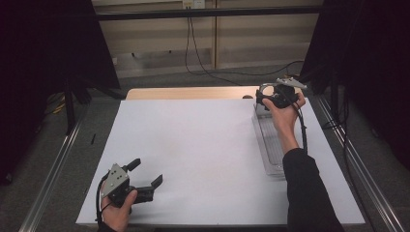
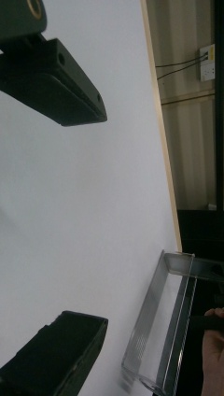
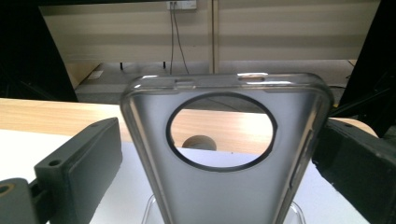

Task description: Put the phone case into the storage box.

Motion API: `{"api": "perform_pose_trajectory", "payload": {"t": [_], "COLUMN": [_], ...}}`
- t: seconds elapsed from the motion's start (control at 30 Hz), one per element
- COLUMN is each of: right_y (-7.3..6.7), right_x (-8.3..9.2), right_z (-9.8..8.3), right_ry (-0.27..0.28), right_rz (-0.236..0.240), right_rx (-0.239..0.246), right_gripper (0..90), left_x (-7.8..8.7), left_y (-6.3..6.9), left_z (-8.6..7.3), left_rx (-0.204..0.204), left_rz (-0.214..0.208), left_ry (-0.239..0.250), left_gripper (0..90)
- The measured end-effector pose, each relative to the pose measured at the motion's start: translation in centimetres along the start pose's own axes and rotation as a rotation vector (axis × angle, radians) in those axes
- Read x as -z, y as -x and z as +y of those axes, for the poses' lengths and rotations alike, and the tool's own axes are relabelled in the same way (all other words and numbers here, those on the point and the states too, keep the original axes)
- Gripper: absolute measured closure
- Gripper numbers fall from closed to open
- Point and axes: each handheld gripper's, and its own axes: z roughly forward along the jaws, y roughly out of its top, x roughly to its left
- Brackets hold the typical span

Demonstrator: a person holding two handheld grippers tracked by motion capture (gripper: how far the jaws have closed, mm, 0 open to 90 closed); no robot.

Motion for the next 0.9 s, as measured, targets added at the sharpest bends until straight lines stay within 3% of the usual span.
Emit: {"api": "perform_pose_trajectory", "payload": {"t": [0.43,0.9], "right_y": [0.0,0.2], "right_x": [1.1,3.1], "right_z": [0.5,0.2], "right_ry": [0.005,0.059], "right_rz": [0.026,0.052], "right_rx": [-0.024,-0.016], "right_gripper": [3.2,0.0], "left_x": [0.5,0.8], "left_y": [0.0,0.2], "left_z": [0.1,0.2], "left_rx": [0.003,-0.004], "left_rz": [0.013,0.019], "left_ry": [0.014,0.022], "left_gripper": [3.4,3.4]}}
